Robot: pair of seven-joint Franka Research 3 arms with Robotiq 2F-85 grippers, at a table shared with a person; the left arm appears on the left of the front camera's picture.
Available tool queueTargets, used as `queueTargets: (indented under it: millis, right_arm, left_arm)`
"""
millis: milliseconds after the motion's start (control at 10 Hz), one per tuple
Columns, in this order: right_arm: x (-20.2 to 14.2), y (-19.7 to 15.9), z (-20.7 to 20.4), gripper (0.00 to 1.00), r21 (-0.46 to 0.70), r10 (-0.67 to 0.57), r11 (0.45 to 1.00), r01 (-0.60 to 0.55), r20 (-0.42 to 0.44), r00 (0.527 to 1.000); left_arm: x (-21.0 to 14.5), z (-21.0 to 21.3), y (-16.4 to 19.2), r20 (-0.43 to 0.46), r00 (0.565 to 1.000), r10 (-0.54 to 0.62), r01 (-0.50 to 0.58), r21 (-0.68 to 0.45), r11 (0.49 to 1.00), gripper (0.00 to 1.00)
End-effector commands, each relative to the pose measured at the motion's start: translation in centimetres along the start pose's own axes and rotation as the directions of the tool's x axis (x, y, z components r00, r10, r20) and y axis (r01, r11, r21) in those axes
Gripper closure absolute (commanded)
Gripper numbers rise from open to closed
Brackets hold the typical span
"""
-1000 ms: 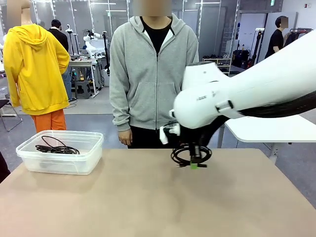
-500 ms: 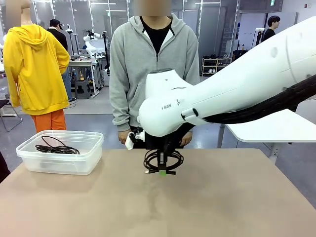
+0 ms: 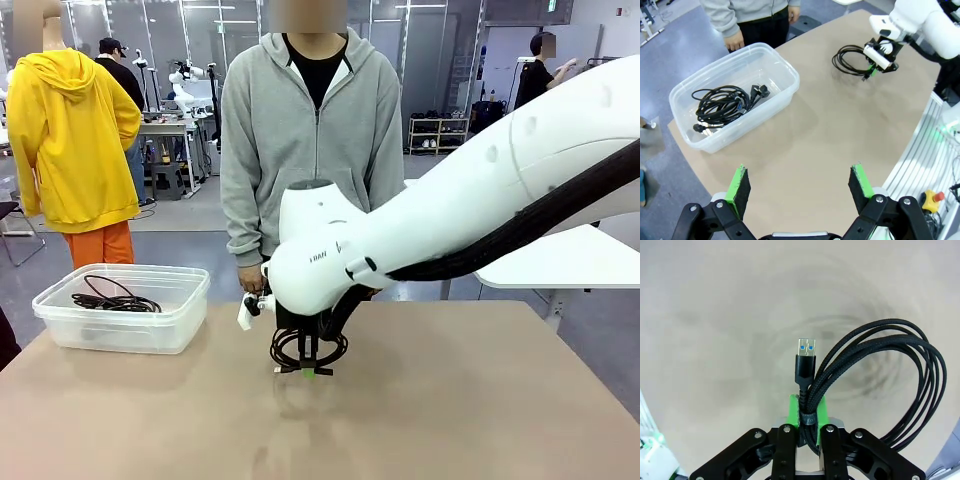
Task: Organize and store the cables.
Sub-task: Place the USB Extension Cable into the Organizing box.
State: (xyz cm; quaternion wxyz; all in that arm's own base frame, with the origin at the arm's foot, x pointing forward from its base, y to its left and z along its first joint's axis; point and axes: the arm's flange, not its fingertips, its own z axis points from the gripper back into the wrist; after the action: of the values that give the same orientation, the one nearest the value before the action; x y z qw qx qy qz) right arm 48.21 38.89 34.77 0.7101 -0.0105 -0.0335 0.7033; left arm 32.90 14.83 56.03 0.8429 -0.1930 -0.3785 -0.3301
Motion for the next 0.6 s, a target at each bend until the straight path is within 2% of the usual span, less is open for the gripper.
queueTargets:
  millis: [0,300,400,500]
  right_arm:
    - [0.02,0.80,-2.31,1.00,-0.037,0.032,0.999,-0.033,-0.016,0.999]
    - [-0.08,0.56,-3.25,1.00,-0.008,0.016,1.000,-0.016,-0.029,0.999]
    - [-0.20,0.44,-3.18,0.73,-0.005,0.007,1.000,-0.007,-0.026,1.000]
    - [-0.27,0.43,-2.91,0.57,-0.005,0.005,1.000,-0.005,-0.022,1.000]
  left_arm:
    - [0.20,0.11,0.15,0.002,1.000,-0.002,0.002,-0.005,1.000,0.00]
    - [0.20,0.11,0.15,0.002,1.000,-0.002,0.002,-0.005,1.000,0.00]
    - [0.20,0.11,0.15,0.002,1.000,-0.002,0.002,-0.005,1.000,0.00]
    - [0.20,0.11,0.15,0.002,1.000,-0.002,0.002,-0.005,1.000,0.00]
